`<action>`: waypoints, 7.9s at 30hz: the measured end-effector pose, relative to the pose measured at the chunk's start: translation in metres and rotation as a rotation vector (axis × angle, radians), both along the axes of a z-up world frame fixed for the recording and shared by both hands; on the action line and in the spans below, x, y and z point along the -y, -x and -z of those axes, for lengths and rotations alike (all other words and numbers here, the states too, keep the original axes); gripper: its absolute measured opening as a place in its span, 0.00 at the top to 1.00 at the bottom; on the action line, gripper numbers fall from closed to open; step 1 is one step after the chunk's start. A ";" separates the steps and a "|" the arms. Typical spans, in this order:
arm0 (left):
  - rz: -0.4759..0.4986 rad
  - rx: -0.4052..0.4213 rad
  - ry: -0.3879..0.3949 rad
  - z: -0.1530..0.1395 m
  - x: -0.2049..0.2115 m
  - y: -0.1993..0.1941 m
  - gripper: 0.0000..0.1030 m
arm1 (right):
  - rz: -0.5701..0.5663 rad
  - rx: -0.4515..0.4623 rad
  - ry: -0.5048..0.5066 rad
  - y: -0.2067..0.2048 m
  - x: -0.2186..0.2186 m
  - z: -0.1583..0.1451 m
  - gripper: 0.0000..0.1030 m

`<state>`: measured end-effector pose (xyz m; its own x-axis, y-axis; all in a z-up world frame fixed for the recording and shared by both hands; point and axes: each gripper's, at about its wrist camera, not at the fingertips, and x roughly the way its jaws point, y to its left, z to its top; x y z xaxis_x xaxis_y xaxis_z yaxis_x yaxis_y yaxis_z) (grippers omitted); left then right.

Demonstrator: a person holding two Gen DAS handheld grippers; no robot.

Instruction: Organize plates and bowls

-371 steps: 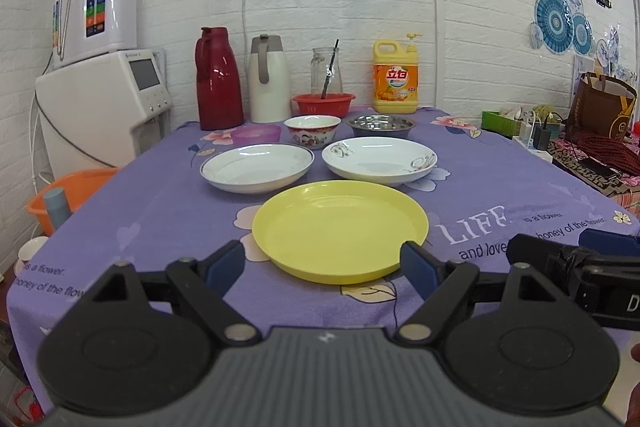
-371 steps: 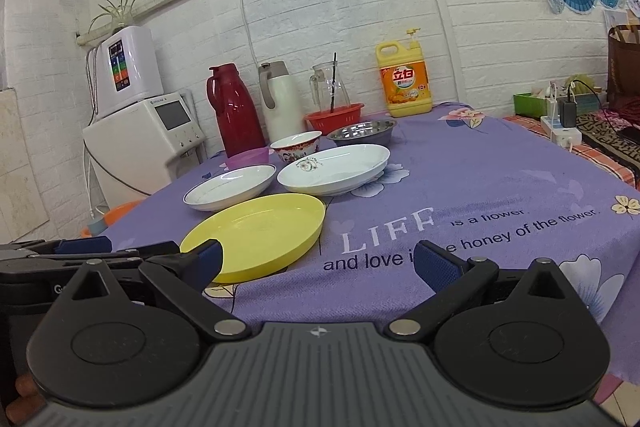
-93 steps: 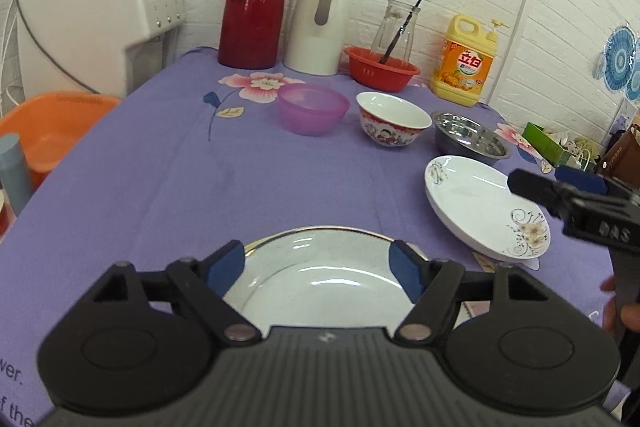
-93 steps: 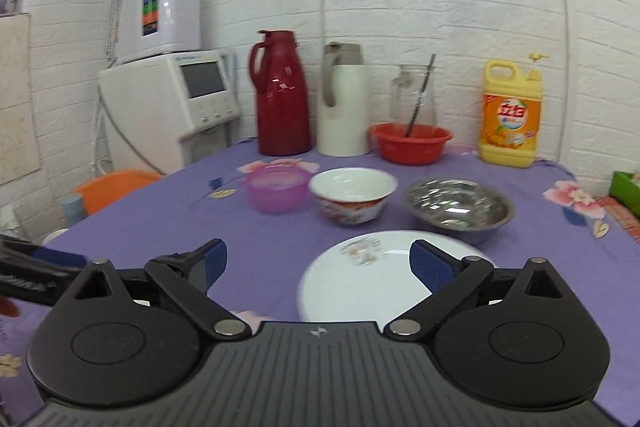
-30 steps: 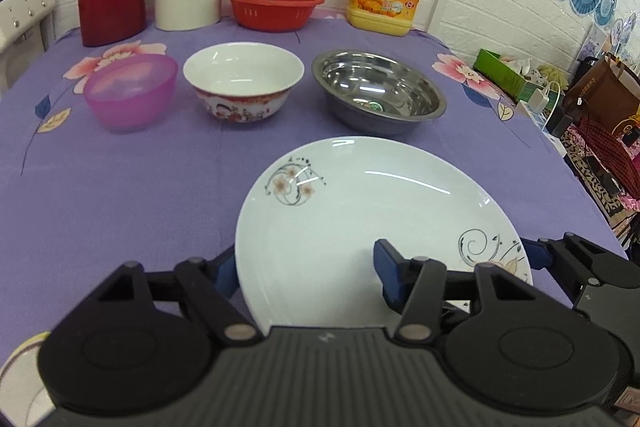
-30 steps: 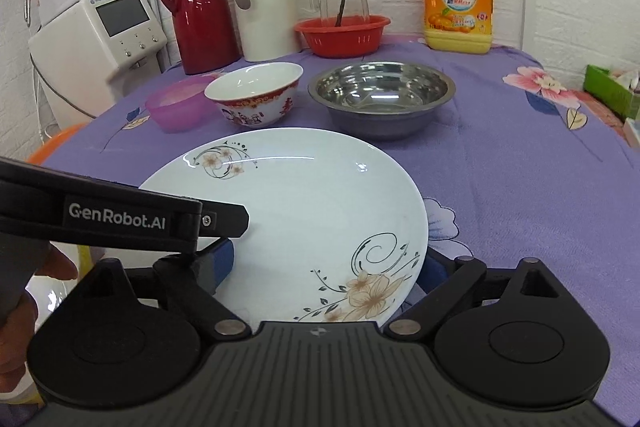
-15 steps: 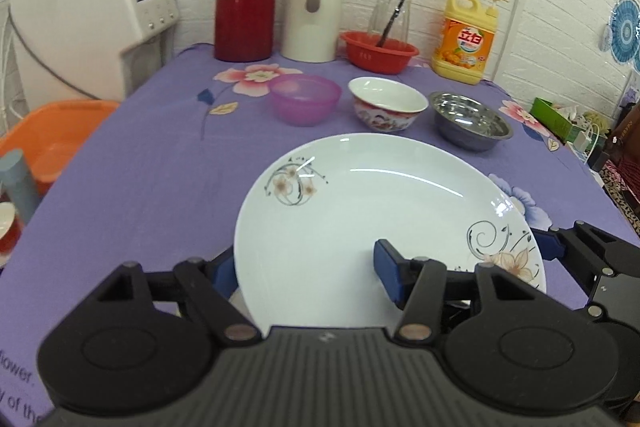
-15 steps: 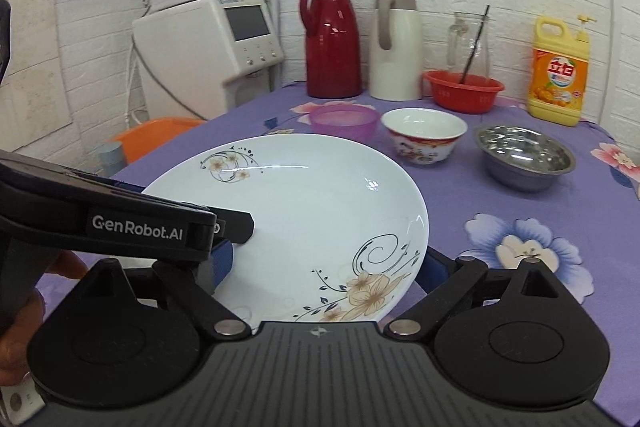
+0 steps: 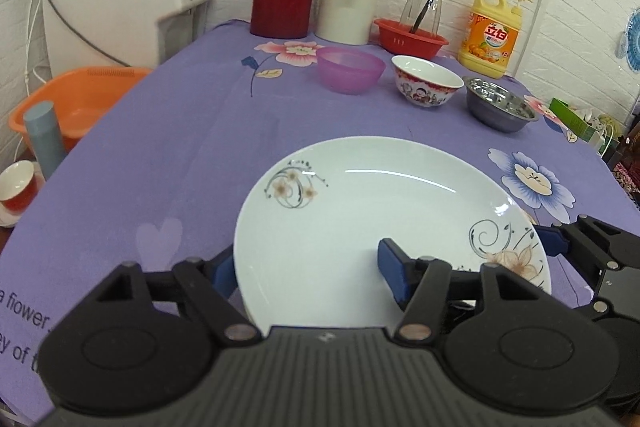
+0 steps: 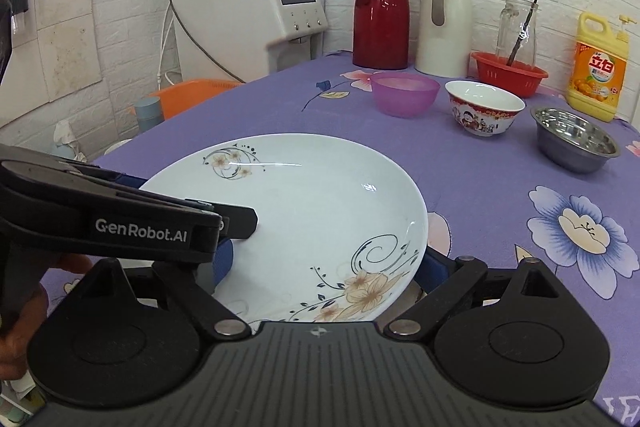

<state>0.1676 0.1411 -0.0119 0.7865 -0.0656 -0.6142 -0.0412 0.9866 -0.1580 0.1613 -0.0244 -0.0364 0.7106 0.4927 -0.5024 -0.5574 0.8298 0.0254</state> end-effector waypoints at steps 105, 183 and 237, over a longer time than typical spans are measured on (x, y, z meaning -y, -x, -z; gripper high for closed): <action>-0.011 -0.220 0.343 -0.010 0.193 -0.309 0.83 | 0.176 -0.099 0.036 -0.288 0.181 0.004 0.40; -0.021 -0.065 0.482 -0.091 0.066 -0.229 0.13 | 0.170 -0.082 0.099 -0.216 0.128 -0.090 0.00; 0.024 -0.166 0.547 -0.057 0.124 -0.172 0.71 | 0.103 -0.122 0.113 -0.163 0.118 -0.056 0.28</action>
